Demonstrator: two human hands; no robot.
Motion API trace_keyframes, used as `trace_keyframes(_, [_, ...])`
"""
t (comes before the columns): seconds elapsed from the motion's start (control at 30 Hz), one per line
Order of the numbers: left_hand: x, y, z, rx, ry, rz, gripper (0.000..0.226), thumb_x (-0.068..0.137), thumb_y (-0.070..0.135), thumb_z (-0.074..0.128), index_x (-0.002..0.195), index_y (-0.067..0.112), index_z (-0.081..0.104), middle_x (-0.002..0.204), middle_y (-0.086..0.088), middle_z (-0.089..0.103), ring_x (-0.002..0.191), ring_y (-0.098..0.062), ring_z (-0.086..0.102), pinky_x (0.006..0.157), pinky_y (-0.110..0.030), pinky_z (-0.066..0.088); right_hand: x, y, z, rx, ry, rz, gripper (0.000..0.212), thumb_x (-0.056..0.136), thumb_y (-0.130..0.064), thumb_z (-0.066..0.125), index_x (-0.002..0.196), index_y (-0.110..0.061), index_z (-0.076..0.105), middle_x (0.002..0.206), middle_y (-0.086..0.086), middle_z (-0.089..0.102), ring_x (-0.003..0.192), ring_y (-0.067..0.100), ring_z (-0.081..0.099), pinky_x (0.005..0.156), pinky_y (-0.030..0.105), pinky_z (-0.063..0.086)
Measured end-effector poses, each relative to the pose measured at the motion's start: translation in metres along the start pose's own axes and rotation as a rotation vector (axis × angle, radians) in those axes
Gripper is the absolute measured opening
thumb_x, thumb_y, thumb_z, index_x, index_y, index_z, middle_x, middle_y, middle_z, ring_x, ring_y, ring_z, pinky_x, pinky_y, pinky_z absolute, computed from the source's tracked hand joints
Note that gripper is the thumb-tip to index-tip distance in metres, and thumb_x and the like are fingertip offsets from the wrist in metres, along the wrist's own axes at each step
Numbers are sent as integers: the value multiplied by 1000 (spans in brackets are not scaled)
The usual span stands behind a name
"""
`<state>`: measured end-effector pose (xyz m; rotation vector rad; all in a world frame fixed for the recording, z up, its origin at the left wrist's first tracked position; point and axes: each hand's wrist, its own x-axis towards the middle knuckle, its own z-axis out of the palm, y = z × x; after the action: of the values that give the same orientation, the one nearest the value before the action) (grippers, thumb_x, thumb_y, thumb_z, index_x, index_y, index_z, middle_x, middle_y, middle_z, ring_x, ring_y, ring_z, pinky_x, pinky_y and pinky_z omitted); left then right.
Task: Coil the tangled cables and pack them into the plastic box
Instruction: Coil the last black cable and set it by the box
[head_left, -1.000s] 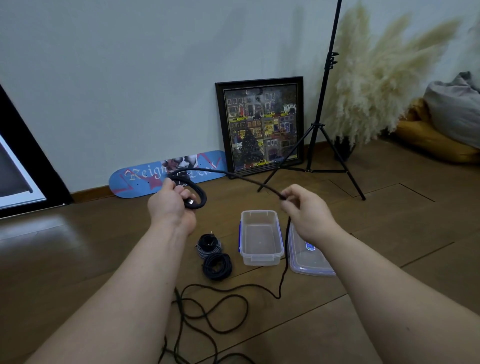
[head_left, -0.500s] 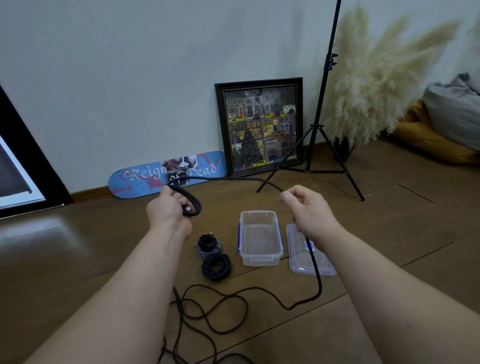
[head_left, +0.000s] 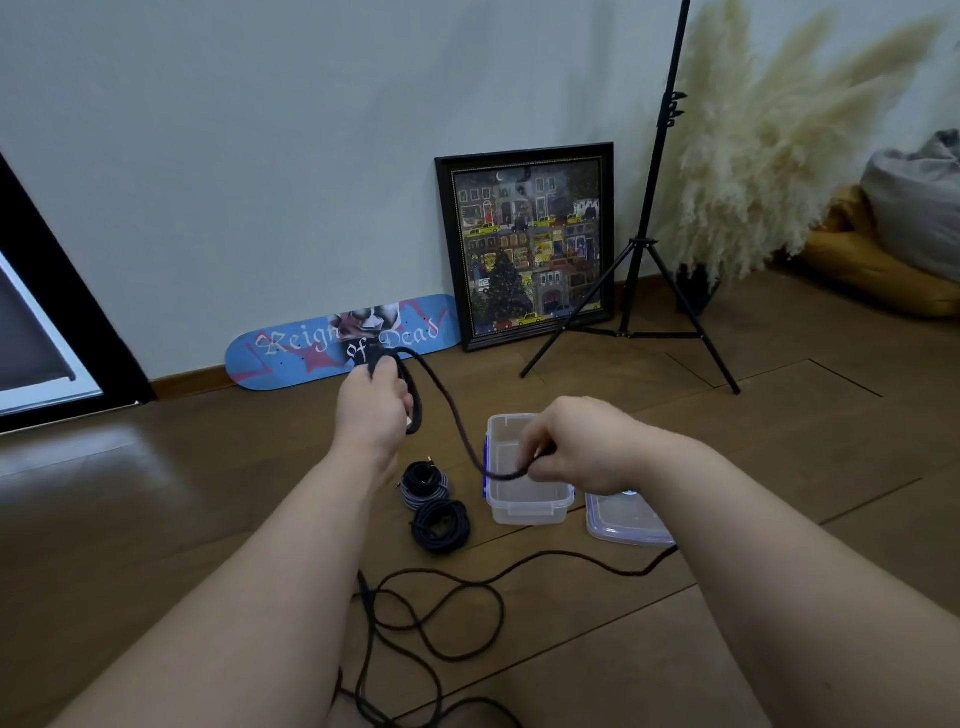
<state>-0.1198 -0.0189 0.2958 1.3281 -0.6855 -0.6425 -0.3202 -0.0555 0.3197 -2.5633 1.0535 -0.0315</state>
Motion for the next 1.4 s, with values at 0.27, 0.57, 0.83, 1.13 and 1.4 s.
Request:
trace_keyframes(0.27, [-18,8,14,-109,-339,-131,33,106,19,36,73,16,41,54,5,42,57,-15,37,61,-30,34,-1,-9,-6,1176,235,-76,17,91,-1,60,85,-14,71,56,-8,47,54,7,31,51,20,24])
trace_keyframes(0.57, [-31,11,27,-163,-465,-218,26,105,21,36,91,8,53,57,1,46,52,-13,42,62,-28,38,3,-12,-2,1257,323,-19,17,93,-3,59,86,-14,69,54,-10,51,50,5,32,51,21,22])
trace_keyframes(0.83, [-39,10,32,-142,-503,-299,30,102,19,38,73,15,45,55,1,40,52,-15,36,60,-28,37,5,-10,-9,1514,413,-19,14,94,-2,55,90,-10,66,56,-5,47,54,7,29,48,20,19])
trace_keyframes(1.13, [-41,14,40,-297,-488,-286,32,104,21,35,76,13,47,53,1,40,45,-11,37,61,-29,34,11,-10,1,1447,492,64,12,94,-3,57,89,-10,66,51,-11,57,42,1,39,44,17,26])
trace_keyframes(1.4, [-42,15,43,-248,-502,-290,33,105,25,34,75,16,46,51,6,34,40,-7,29,55,-26,31,13,-9,6,1360,704,99,9,91,-2,62,95,-3,70,74,-1,65,53,-3,56,48,10,43])
